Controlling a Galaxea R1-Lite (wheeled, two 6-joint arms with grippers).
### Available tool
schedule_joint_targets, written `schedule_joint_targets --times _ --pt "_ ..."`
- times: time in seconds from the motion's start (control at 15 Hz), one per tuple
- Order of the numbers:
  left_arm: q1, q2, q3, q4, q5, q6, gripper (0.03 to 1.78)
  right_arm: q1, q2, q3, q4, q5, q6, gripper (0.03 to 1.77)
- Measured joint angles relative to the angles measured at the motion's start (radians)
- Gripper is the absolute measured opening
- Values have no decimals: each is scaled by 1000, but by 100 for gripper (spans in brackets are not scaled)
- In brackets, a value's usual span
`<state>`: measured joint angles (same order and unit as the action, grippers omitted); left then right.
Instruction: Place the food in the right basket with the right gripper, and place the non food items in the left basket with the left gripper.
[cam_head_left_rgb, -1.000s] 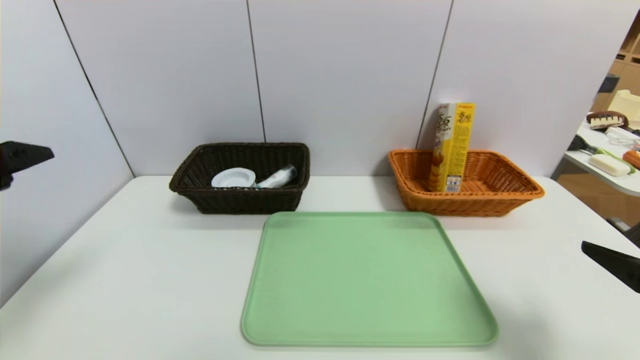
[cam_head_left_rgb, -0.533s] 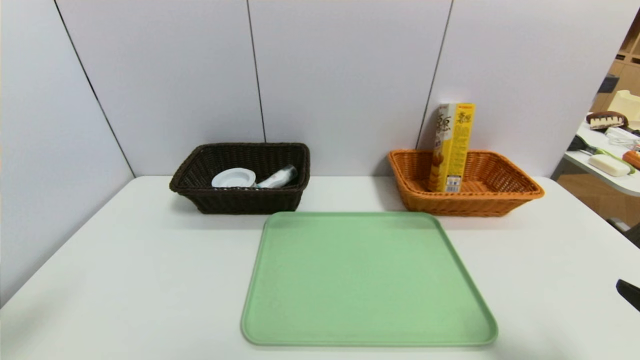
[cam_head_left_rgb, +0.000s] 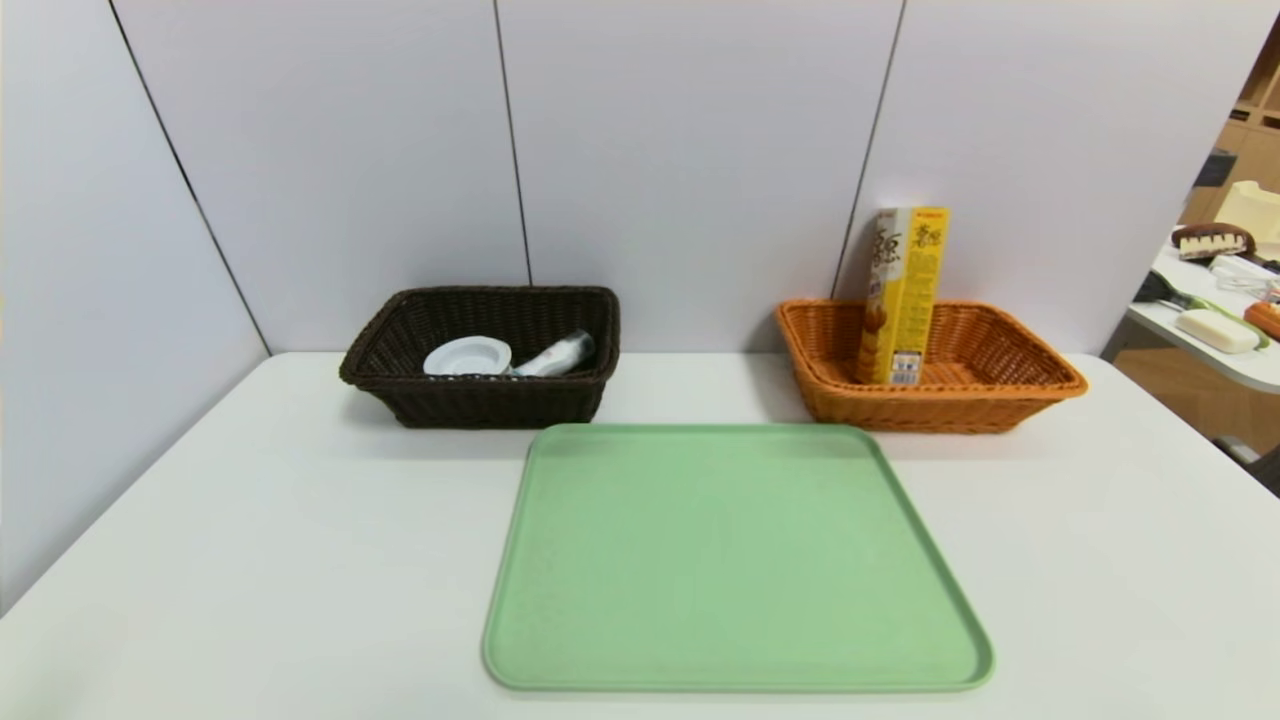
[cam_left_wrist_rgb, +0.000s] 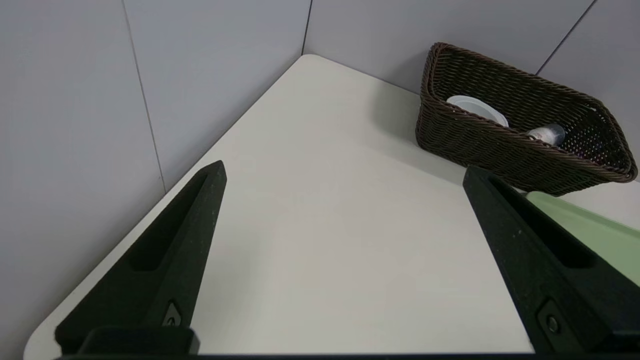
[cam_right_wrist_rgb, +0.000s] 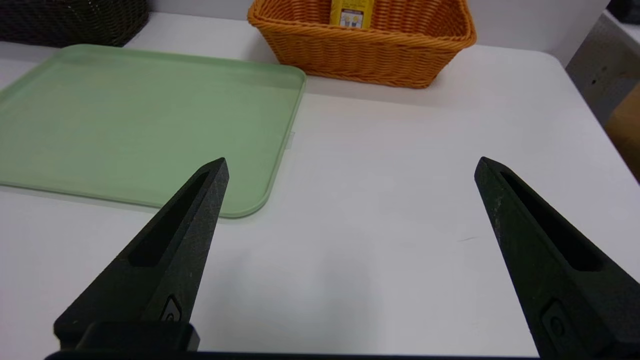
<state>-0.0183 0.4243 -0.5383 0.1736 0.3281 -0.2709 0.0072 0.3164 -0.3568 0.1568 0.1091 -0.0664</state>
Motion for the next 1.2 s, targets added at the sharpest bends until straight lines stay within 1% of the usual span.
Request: schedule_joint_targets --times 0.13,0.33,0.53,0.73,0.8,0.93,1.13,1.2 --pt "0 -77 21 0 -26 41 169 -1 -86 16 7 -3 -9 170" --pt "4 -180 59 -10 -90 113 169 -5 -193 23 7 -3 -13 170" --pt "15 -269 108 -67 -155 201 169 -9 -274 19 -10 -1 -24 170" --pt "18 -364 166 -91 -209 291 169 -9 -308 20 -117 -1 -33 170" --pt "18 -386 198 -120 -216 322 169 -9 -313 35 -150 -1 -42 170" --pt "18 -409 289 -237 -220 380 169 -9 -317 90 -253 -1 -74 170" --pt "18 -422 475 -465 -225 464 169 -9 -318 235 -465 -4 -103 170" --pt "18 -423 507 -528 -226 478 169 -9 -318 288 -533 -9 -114 170"
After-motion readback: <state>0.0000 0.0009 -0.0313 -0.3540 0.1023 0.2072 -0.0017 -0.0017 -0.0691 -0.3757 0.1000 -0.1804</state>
